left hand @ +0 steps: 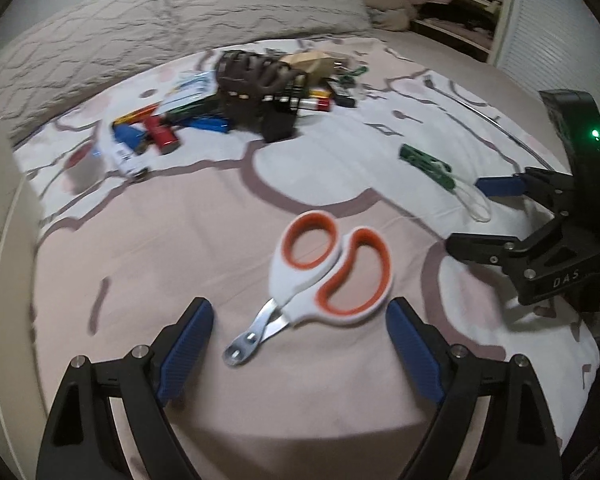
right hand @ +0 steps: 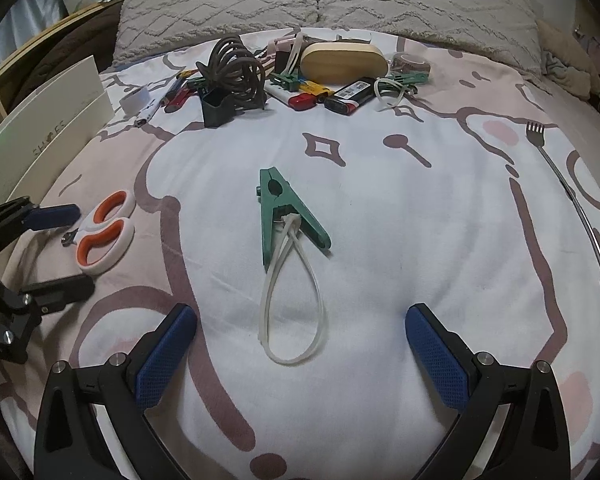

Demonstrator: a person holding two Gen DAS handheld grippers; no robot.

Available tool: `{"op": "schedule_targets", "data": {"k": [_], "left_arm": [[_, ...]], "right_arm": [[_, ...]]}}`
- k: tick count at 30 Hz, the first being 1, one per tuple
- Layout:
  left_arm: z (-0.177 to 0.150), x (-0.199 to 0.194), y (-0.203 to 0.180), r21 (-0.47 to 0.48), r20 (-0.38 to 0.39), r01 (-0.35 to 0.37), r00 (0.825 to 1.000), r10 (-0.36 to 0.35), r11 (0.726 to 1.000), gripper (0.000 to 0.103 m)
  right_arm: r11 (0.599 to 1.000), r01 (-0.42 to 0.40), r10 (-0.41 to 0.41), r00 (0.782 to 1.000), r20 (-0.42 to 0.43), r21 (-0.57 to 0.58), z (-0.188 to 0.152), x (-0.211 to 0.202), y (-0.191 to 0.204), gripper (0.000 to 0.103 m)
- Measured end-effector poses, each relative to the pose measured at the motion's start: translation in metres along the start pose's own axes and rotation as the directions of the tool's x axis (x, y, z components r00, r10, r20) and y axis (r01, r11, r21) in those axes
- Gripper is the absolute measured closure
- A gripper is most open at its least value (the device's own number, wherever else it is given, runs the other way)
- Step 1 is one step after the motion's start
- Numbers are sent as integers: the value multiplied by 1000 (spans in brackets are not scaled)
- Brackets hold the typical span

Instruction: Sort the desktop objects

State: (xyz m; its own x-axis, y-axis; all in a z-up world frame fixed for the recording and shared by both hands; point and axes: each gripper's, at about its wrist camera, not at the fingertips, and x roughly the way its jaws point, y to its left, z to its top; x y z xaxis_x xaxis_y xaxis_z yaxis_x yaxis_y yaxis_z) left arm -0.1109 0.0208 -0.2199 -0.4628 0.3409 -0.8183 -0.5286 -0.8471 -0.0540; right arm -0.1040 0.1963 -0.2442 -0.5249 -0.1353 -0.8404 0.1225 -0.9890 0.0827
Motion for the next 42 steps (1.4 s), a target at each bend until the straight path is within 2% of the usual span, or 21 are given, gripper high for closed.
{"op": "schedule_targets", "data": {"k": [4, 9, 16, 24, 28, 32, 38, 42], "left_arm": [[6, 6, 1, 2, -9, 34, 999, -34, 999, 11], [15, 13, -5, 39, -10, 38, 999, -37, 999, 11], [8, 12, -7, 55, 42, 50, 998, -52, 997, 11], [6, 10, -6, 49, 62, 63, 996, -66, 997, 11], [6, 10, -3, 36, 69, 81, 994, -83, 996, 11], [6, 8, 2, 7, 80, 105, 991, -105, 994, 17], [6, 5, 5, -10, 90, 138, 986, -137, 990, 17], [6, 2, -1, 27, 96, 159, 982, -161, 987, 26]], "right_arm": [[1000, 6, -6, 1000, -1, -4, 0, 0, 0, 0], [1000, 4, -4, 1000, 4, 3, 0, 0, -1, 0], [1000, -2, 2, 1000, 12, 15, -1, 0, 0, 0], [999, 32, -32, 999, 27, -21, 7, -4, 6, 0], [997, 35, -32, 999, 41, -70, 18, -2, 10, 7], [994, 38, -30, 997, 67, -107, 28, 0, 13, 22], [989, 23, -9, 996, 94, -147, 27, 1, 17, 35], [986, 14, 6, 993, 120, -166, 22, -1, 21, 46]]}}
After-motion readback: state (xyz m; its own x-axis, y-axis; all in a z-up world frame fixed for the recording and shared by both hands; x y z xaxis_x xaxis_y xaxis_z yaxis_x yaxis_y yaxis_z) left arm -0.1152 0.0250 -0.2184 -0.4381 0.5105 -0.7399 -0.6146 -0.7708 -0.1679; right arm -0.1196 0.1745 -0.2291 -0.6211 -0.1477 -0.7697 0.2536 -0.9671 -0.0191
